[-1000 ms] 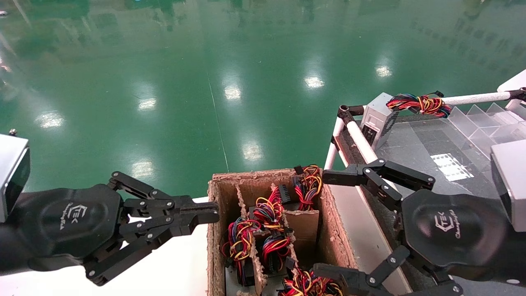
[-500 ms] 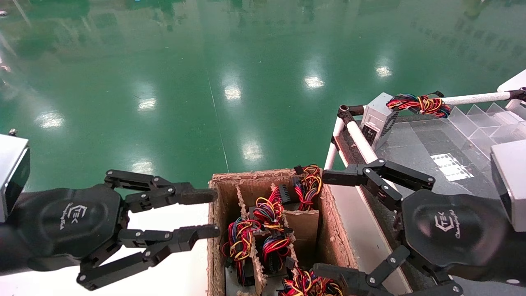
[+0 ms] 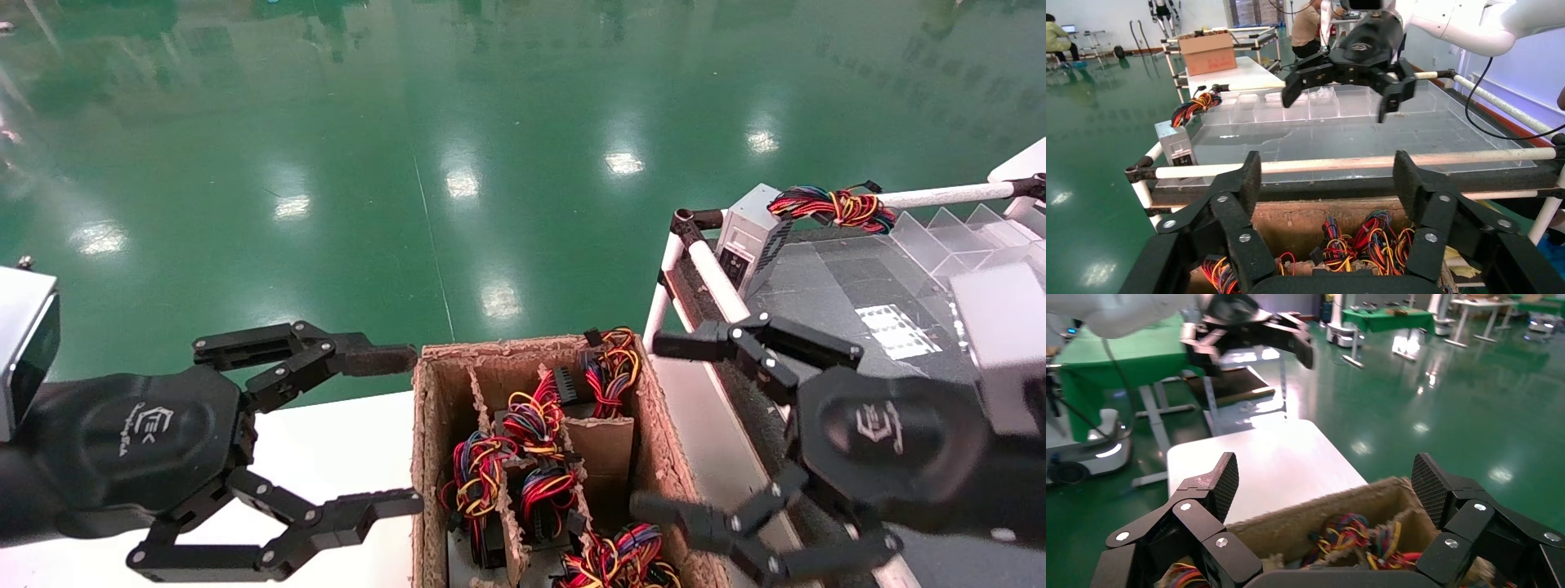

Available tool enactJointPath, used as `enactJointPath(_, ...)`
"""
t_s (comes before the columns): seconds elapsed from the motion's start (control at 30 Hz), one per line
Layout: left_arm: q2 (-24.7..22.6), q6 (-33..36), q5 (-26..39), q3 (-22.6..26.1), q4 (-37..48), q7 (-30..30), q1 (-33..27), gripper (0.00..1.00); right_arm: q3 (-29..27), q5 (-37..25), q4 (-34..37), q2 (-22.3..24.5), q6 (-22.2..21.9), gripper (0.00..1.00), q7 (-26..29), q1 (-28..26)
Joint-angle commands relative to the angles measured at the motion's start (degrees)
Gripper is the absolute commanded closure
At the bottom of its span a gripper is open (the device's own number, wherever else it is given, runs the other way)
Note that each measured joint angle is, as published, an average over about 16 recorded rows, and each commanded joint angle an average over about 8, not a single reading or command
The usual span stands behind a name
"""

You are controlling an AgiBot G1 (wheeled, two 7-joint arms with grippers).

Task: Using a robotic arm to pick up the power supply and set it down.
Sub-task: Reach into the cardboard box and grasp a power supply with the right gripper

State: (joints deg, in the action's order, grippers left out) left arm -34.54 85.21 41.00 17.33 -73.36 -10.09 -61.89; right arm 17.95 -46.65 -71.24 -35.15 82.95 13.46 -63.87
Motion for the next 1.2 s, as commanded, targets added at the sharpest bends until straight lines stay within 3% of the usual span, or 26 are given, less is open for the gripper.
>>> enactJointPath(0.03, 0.0, 0.0, 0.0, 0.01, 0.01, 0.0, 0.0, 0.0, 0.21, -0.67, 0.05, 0.2, -0.54, 0.0, 0.54, -0.35)
enactJointPath(0.33, 0.01, 0.0, -0.02, 0.03, 0.01, 0.02, -0.01, 0.0, 7.62, -15.77, 7.24, -5.91, -4.77, 0.0, 5.5, -9.87)
enactJointPath(0.7, 0.02, -0.02, -0.04, 0.06, 0.01, 0.03, -0.02, 0.0, 14.88, -29.61, 26.83, -17.33, -6.44, 0.0, 1.44, -21.2)
enactJointPath(0.73, 0.02, -0.02, -0.04, 0.07, 0.01, 0.03, -0.02, 0.0, 15.13, -30.06, 28.48, -18.07, -6.51, 0.08, 0.6, -21.83)
enactJointPath(0.97, 0.03, -0.03, -0.05, 0.08, 0.01, 0.04, -0.03, 0.0, 15.69, -31.82, 37.84, -22.0, -8.24, 0.96, -7.14, -24.46)
enactJointPath(1.0, 0.03, -0.03, -0.06, 0.09, 0.01, 0.04, -0.03, 0.0, 15.69, -31.89, 38.9, -22.44, -8.46, 1.0, -8.18, -24.63)
enactJointPath(1.2, 0.04, -0.03, -0.07, 0.1, 0.01, 0.05, -0.03, 0.0, 15.62, -32.02, 44.59, -24.58, -9.4, 1.0, -13.07, -25.42)
